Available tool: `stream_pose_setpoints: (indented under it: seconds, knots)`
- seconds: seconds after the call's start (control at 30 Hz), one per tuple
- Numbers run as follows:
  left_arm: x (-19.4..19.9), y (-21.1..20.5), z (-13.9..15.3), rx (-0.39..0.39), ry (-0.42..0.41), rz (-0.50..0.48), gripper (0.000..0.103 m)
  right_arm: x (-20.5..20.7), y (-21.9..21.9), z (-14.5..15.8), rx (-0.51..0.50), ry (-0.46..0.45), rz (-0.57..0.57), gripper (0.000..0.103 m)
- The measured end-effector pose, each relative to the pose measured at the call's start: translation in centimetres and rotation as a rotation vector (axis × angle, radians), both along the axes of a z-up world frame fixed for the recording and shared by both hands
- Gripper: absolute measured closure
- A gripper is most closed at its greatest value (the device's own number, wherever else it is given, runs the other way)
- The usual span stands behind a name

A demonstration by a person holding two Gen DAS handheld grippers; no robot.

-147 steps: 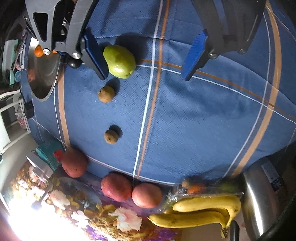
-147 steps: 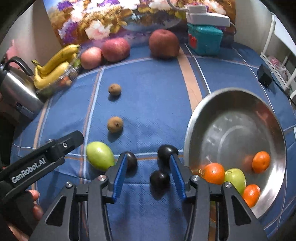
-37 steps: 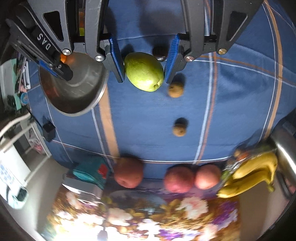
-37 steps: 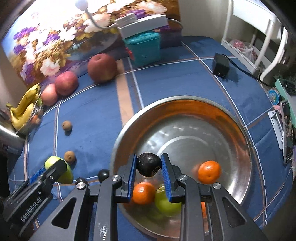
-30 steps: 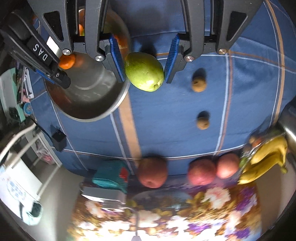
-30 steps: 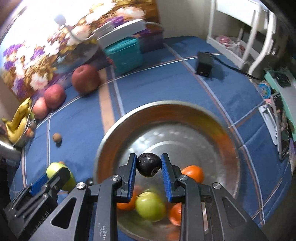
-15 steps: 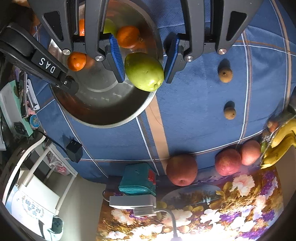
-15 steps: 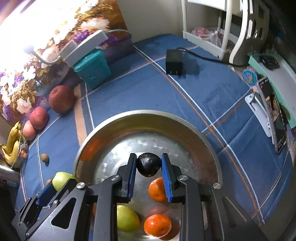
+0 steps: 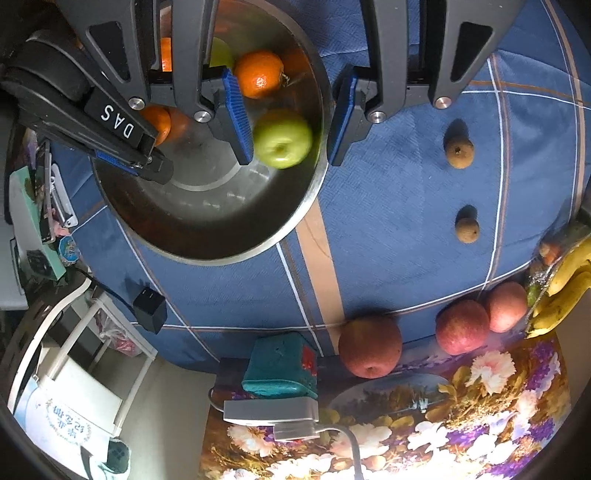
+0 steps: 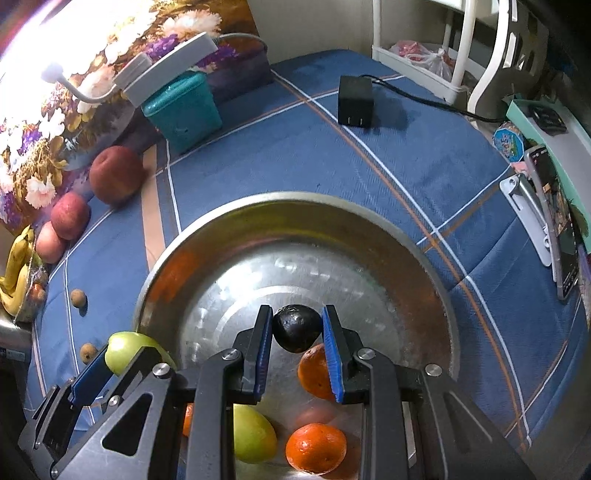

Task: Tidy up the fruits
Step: 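Carry both fruits over the plate and open the left tool to drop the pear, then open the right tool to drop the dark plum into the plate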

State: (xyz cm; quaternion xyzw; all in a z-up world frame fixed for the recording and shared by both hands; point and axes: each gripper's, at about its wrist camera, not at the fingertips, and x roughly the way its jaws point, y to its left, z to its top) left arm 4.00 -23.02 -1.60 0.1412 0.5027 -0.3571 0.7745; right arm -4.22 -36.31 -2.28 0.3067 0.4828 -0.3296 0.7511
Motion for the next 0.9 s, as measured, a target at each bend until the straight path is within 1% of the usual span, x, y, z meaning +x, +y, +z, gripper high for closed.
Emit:
stream_pose_setpoints:
  seconds: [0.07, 0.37, 0.57, 0.6, 0.67, 0.9]
  knots:
    - [-0.1, 0.0, 0.1, 0.001, -0.008, -0.003, 0.059, -0.1, -0.1, 0.0, 0.007, -0.006, -0.004, 0.075]
    - [-0.1, -0.1, 0.4, 0.000, 0.003, -0.005, 0.059, -0.2, 0.1, 0.2, -0.002, -0.006, 0.004, 0.075]
    - [0.0, 0.2, 0.7, 0.006, 0.009, 0.002, 0.057, -0.4, 0.2, 0.6, -0.014, -0.003, 0.010, 0.072]
    - [0.1, 0.3, 0.7, 0.010, 0.011, 0.008, 0.057, -0.5, 0.2, 0.7, -0.017, -0.003, 0.012, 0.069]
    - [0.3, 0.6, 0.8, 0.013, 0.015, 0.020, 0.057, -0.5, 0.4, 1.0, -0.026, -0.004, 0.016, 0.066]
    - [1.7, 2.2, 1.0, 0.033, 0.046, 0.089, 0.056, -0.8, 0.8, 2.1, -0.058, 0.002, 0.024, 0.066]
